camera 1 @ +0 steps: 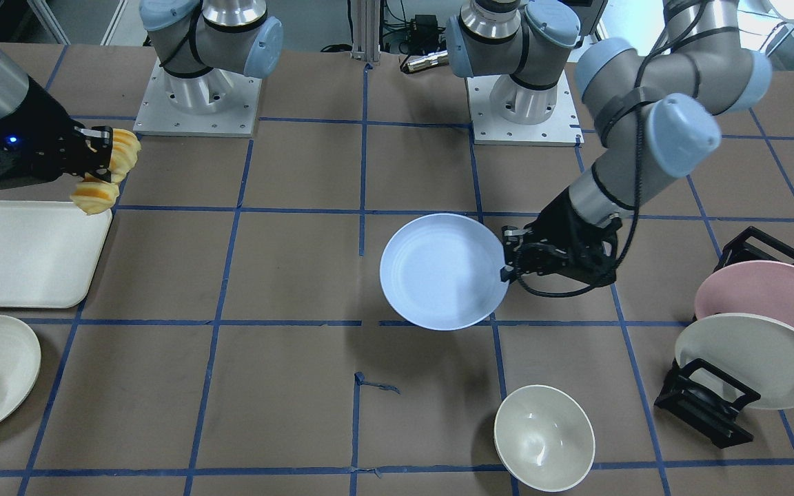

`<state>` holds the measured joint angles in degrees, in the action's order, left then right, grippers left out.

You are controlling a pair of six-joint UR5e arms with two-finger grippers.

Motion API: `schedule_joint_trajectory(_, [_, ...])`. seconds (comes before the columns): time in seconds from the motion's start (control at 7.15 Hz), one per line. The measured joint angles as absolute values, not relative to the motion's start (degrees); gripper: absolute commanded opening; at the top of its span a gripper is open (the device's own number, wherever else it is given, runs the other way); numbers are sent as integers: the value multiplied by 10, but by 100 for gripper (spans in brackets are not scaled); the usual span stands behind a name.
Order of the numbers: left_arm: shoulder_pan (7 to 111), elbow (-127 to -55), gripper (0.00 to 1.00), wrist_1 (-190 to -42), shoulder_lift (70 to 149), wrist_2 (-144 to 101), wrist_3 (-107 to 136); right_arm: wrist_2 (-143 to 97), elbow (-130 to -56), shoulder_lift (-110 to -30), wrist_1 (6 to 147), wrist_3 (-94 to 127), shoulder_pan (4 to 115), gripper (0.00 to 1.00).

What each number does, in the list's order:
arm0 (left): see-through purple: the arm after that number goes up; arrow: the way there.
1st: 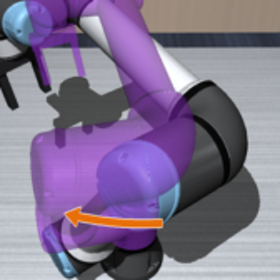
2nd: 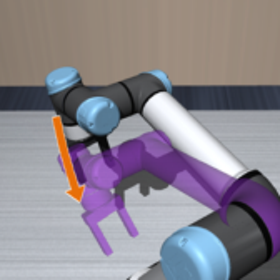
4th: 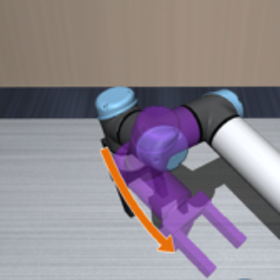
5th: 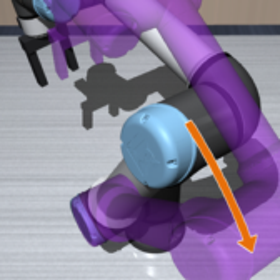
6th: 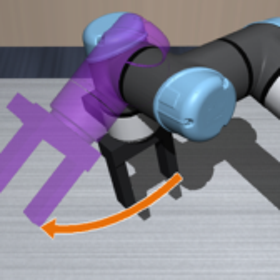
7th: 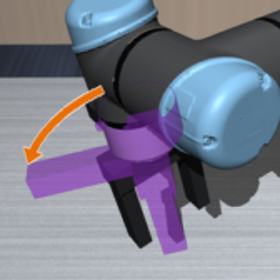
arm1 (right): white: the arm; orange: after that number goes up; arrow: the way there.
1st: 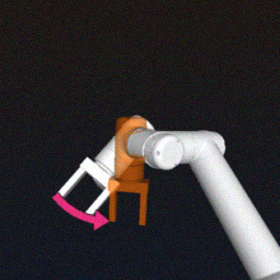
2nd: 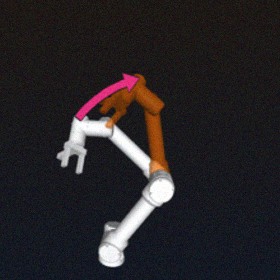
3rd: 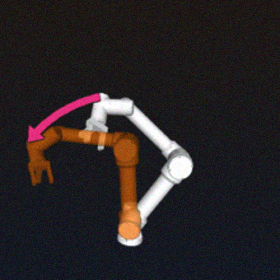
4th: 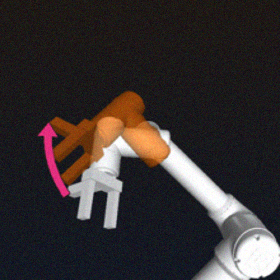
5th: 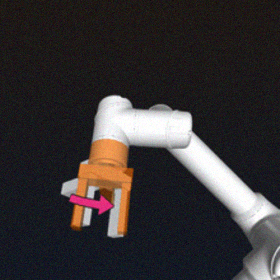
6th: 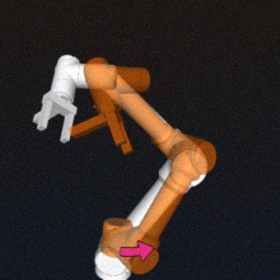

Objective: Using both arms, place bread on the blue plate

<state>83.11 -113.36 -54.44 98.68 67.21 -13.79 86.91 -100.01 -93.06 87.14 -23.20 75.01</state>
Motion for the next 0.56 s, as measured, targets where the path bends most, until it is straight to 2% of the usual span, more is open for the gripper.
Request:
schedule_joint_trajectory(0.14, [856, -1169, 0, -454, 1013, 654, -125, 863, -1000, -934, 871, -196, 778, 0])
schedule_joint_trajectory(0.42, [895, -1190, 0, -343, 1074, 633, -114, 857, -1000, -935, 875, -117, 842, 0])
schedule_joint_trajectory(0.56, [909, -1193, 77, -312, 1096, 633, -106, 848, -1000, -933, 880, -77, 874, 0])
